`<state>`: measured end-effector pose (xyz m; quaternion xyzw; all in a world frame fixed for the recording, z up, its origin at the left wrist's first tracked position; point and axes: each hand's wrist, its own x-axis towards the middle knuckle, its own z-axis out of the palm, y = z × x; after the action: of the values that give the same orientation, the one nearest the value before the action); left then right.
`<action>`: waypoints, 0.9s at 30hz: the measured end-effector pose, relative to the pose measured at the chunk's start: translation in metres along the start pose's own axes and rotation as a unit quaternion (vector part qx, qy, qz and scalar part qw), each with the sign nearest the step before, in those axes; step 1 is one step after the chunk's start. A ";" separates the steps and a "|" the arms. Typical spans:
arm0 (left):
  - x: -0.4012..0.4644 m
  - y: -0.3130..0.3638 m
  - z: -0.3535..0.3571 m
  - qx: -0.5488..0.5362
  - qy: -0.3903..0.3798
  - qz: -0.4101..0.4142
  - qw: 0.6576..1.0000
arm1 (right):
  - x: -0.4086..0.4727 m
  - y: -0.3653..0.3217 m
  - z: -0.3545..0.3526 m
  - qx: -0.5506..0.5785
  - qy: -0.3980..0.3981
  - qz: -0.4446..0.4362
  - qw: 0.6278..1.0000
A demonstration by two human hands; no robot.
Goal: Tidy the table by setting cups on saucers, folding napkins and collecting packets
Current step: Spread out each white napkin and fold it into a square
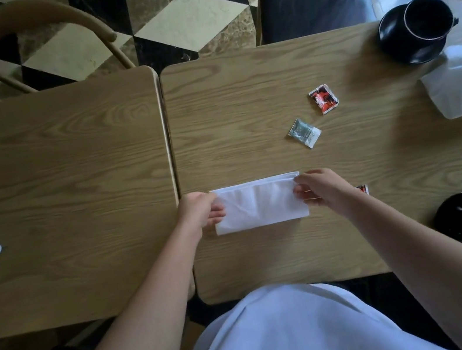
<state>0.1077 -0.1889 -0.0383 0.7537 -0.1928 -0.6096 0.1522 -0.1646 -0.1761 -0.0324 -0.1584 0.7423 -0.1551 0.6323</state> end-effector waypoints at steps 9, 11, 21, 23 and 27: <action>0.011 0.003 0.014 0.047 0.081 0.046 0.995 | 0.012 -0.009 0.006 0.029 0.050 -0.001 0.998; 0.007 -0.001 0.019 0.096 0.075 0.103 0.987 | 0.004 -0.004 0.014 -0.029 0.096 -0.060 0.993; -0.033 -0.032 0.041 0.485 -0.148 0.303 0.807 | -0.029 0.039 0.087 -0.408 -0.103 -0.263 0.868; -0.027 -0.034 0.040 0.524 -0.148 0.299 0.783 | -0.023 0.040 0.089 -0.438 -0.092 -0.263 0.854; -0.020 -0.034 0.044 0.553 -0.137 0.288 0.769 | -0.016 0.038 0.086 -0.448 -0.102 -0.265 0.848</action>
<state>0.0645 -0.1494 -0.0464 0.5249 -0.7238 -0.4217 -0.1507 -0.0784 -0.1374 -0.0480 -0.6300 0.5921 0.0502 0.5000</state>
